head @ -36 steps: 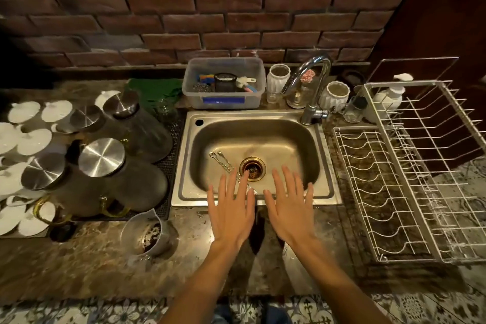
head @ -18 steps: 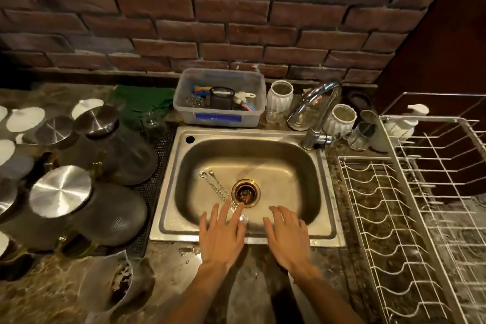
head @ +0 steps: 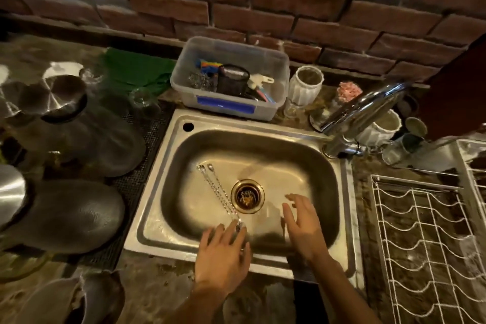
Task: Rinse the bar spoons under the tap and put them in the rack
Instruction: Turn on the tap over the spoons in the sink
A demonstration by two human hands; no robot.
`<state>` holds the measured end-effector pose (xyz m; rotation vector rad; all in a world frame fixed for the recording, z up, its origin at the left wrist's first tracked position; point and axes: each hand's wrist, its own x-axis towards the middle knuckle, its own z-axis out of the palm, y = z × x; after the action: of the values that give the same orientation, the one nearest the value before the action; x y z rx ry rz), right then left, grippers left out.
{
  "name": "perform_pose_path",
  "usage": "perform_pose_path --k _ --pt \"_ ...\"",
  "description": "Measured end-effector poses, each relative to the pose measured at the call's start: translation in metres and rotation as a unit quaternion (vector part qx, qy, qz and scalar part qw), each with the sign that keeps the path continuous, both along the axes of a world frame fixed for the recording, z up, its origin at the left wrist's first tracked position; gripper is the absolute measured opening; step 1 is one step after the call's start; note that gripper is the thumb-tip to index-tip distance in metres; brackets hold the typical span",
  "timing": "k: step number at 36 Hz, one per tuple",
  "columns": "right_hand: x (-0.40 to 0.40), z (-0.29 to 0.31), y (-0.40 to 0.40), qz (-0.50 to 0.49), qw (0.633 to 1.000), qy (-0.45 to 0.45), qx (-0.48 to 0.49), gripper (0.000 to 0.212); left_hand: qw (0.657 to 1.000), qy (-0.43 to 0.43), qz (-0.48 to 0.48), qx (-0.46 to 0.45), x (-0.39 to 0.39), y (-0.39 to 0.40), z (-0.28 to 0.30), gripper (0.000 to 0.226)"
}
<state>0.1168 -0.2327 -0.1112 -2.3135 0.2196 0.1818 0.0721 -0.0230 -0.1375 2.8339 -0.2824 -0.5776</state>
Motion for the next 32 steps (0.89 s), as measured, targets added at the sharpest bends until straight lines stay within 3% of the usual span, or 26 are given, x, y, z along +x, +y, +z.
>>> perform_pose_path --k 6,10,14,17,21,27,32 --pt "0.024 -0.016 -0.012 -0.131 0.986 -0.014 0.102 0.026 0.999 -0.034 0.012 -0.031 -0.001 0.000 -0.005 0.039" --pt "0.046 -0.016 -0.036 -0.287 0.937 0.021 0.199 0.029 0.999 -0.031 0.021 -0.030 0.000 0.002 -0.011 0.041" --pt "0.075 -0.003 -0.064 -0.384 0.912 -0.040 0.135 0.033 0.999 -0.025 0.032 -0.022 0.000 0.001 -0.013 0.041" --pt "0.101 0.008 -0.084 -0.441 0.881 -0.047 0.165 0.041 0.999 -0.018 0.034 -0.012 0.000 0.001 -0.009 0.039" --pt "0.128 0.018 -0.095 -0.457 0.861 -0.047 0.217 0.052 0.999 -0.017 0.039 -0.007 0.001 0.000 -0.003 0.036" --pt "0.151 0.020 -0.098 -0.527 0.779 -0.122 0.318 0.035 0.999 -0.015 0.046 -0.013 0.003 -0.001 0.001 0.038" --pt "0.154 0.008 -0.091 -0.554 0.770 -0.137 0.286 0.030 0.999 -0.011 0.043 -0.018 0.003 0.000 0.000 0.036"
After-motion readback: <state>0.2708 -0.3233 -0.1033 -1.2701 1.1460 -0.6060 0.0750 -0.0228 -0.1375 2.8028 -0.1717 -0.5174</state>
